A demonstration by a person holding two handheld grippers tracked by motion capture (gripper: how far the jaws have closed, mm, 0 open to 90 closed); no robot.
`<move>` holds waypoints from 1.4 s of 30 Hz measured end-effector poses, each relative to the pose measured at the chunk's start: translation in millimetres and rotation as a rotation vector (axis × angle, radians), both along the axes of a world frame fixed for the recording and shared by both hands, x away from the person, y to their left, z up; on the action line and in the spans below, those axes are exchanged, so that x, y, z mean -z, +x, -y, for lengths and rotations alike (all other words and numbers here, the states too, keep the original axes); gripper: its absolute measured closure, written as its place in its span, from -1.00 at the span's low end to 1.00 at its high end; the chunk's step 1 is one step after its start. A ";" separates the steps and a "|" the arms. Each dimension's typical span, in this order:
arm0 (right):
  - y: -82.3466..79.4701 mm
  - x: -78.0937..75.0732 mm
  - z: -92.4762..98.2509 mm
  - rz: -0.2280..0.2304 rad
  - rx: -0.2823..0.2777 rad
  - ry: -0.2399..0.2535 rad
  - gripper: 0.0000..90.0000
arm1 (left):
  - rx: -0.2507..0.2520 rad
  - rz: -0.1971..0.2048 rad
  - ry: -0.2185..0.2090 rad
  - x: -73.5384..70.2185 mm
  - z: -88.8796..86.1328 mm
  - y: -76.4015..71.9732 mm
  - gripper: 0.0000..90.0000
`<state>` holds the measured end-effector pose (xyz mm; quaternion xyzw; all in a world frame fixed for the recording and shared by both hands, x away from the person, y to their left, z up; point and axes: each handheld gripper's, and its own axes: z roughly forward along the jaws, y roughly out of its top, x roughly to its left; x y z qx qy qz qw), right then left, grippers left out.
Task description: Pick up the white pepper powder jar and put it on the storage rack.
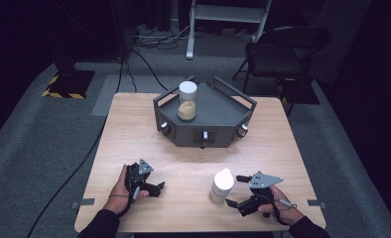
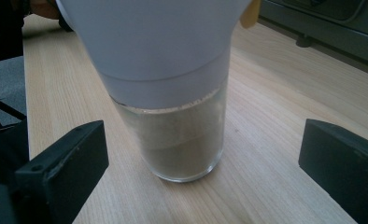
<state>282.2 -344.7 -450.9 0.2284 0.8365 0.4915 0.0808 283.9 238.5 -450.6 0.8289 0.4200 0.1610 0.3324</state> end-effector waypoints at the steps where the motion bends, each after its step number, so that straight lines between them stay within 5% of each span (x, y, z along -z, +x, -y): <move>1: 0.7 0.3 -2.6 -0.005 -0.002 0.001 -0.98 | 0.000 0.000 0.000 0.0 0.0 0.0 -1.00; 16: 6.1 6.6 -20.0 -0.040 -0.017 0.070 -0.95 | 0.000 0.000 0.000 0.0 0.0 0.0 -1.00; 23: 2.9 9.7 -25.9 -0.033 0.033 0.115 -0.60 | 0.000 0.000 0.000 0.0 0.0 0.0 -1.00; 27: 0.6 8.0 -29.0 -0.016 0.028 0.110 -0.44 | 0.000 0.000 0.000 0.0 0.0 0.0 -1.00; 42: -3.8 5.6 -29.5 0.006 0.038 0.103 -0.40 | 0.002 0.000 0.000 0.0 -0.2 0.2 -1.00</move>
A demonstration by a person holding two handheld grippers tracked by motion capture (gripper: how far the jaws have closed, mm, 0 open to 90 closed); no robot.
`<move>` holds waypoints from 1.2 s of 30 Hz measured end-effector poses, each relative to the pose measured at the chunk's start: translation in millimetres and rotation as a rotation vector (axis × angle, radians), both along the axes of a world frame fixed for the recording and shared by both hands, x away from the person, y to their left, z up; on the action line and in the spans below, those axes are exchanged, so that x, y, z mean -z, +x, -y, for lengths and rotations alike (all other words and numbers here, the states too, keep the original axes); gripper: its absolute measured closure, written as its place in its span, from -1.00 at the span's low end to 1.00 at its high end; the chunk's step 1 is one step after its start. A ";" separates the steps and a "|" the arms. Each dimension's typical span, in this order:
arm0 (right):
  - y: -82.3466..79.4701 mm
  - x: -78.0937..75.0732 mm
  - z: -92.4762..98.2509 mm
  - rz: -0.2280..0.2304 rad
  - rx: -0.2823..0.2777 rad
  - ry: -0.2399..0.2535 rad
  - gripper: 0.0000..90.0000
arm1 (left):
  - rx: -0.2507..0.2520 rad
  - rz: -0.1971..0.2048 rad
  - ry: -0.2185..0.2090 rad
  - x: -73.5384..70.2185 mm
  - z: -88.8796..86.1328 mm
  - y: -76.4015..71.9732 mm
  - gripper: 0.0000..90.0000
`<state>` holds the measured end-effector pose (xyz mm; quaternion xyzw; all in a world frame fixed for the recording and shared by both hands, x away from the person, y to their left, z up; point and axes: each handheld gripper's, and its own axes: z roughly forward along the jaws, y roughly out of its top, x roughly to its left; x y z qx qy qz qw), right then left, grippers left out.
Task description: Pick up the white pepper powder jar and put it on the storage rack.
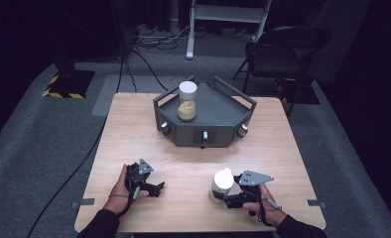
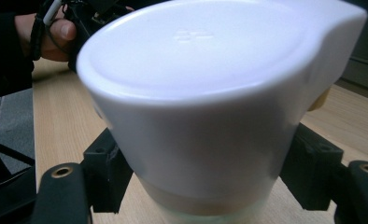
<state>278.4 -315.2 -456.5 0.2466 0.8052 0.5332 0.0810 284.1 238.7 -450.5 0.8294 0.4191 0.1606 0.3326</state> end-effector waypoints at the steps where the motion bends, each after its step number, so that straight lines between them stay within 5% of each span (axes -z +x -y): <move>1: -1.7 -0.7 0.4 0.008 0.009 0.002 -0.40 | 0.000 0.000 0.000 0.0 0.0 0.0 -1.00; 16: -9.0 -16.7 7.8 0.053 0.136 0.002 -0.38 | 0.000 0.000 0.000 0.1 0.0 0.0 -1.00; 36: -9.0 -61.2 4.3 0.093 0.286 0.026 -0.37 | -0.001 0.000 -0.002 0.2 0.0 -0.1 -1.00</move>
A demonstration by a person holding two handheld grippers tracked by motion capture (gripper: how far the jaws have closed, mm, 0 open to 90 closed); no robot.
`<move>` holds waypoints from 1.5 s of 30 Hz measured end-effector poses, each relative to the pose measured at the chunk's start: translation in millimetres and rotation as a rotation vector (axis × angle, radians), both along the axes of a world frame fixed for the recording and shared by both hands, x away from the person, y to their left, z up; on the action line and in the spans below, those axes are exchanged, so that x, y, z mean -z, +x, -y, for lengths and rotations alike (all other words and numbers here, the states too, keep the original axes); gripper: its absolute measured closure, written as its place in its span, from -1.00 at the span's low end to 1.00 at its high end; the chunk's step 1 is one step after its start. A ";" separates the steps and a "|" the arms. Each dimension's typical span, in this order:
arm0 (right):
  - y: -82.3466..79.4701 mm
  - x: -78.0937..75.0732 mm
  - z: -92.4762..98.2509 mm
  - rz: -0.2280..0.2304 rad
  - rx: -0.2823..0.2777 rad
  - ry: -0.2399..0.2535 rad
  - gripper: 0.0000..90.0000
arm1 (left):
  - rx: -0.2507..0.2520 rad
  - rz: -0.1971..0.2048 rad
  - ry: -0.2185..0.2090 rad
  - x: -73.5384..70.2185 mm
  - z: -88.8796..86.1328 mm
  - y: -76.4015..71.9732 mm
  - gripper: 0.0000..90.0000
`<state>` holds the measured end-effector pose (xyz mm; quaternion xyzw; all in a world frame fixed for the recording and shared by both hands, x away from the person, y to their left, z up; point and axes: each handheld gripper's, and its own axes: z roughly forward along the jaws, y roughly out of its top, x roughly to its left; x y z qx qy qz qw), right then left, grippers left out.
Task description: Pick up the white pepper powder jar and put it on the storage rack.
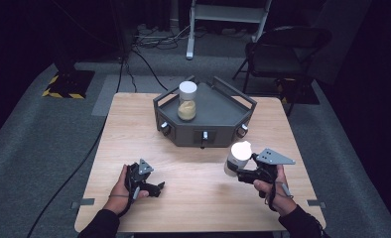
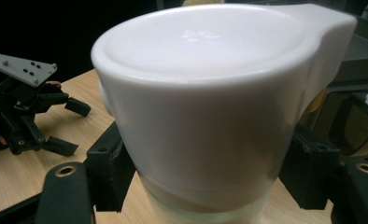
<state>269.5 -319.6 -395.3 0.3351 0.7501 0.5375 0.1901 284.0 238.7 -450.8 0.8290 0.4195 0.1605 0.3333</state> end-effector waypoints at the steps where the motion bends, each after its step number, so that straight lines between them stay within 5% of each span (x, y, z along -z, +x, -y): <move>1: 0.5 -2.7 -1.3 0.002 0.012 -0.001 -0.37 | 0.000 0.000 0.000 0.0 0.0 0.0 -1.00; 15: 14.4 -45.7 -12.8 0.070 0.116 0.017 -0.36 | 0.001 0.000 0.001 -0.2 0.0 0.1 -1.00; 29: 51.8 -89.6 -32.8 0.117 0.222 0.018 -0.35 | 0.001 0.000 0.002 -0.2 -0.1 0.1 -1.00; 45: 111.0 -81.6 -63.7 0.110 0.272 0.053 -0.35 | 0.001 0.000 0.002 -0.2 0.0 0.1 -1.00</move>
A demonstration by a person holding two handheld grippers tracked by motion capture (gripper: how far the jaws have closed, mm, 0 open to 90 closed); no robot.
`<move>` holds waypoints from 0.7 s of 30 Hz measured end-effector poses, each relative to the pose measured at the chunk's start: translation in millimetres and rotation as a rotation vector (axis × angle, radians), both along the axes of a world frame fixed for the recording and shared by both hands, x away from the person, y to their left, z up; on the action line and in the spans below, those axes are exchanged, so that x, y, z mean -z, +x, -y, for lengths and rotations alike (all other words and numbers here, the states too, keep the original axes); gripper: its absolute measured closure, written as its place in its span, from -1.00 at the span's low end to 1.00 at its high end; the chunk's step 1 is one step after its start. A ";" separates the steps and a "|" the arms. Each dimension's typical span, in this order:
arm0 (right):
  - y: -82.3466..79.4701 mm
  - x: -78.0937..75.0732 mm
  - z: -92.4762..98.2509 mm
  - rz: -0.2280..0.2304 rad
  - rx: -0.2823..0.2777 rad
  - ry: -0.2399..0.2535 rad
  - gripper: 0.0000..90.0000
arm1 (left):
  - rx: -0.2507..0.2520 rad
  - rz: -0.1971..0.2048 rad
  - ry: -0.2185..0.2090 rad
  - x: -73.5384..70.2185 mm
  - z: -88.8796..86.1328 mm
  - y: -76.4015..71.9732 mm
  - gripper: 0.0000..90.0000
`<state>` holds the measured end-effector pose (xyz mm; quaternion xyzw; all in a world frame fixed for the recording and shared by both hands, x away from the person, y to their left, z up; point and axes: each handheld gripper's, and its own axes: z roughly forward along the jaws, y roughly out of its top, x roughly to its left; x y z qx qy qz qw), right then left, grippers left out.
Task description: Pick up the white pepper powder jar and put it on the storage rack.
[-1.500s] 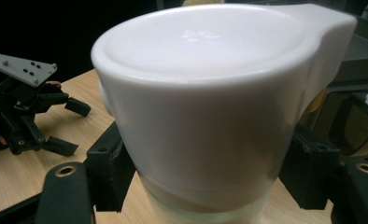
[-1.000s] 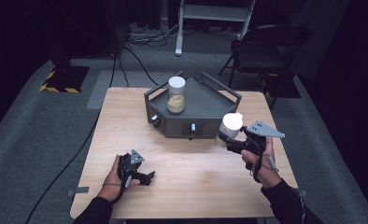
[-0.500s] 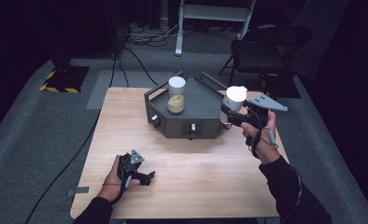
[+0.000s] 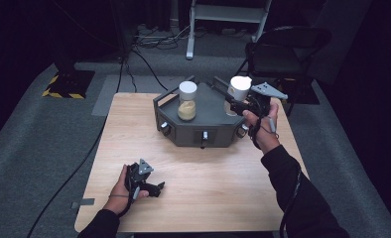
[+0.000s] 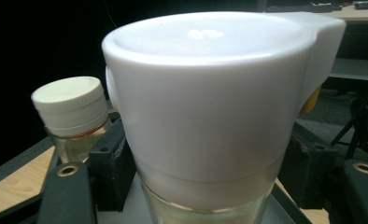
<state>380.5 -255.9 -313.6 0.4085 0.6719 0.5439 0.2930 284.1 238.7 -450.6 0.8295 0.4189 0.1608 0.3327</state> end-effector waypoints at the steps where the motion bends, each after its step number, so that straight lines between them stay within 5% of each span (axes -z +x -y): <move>1: 0.0 0.0 0.0 0.000 0.000 0.000 -0.35 | 0.000 0.000 0.000 0.0 0.0 0.0 -1.00; 21: 28.2 34.3 -21.9 -0.042 0.028 -0.017 -0.35 | 0.000 0.000 0.000 0.0 0.0 0.0 -1.00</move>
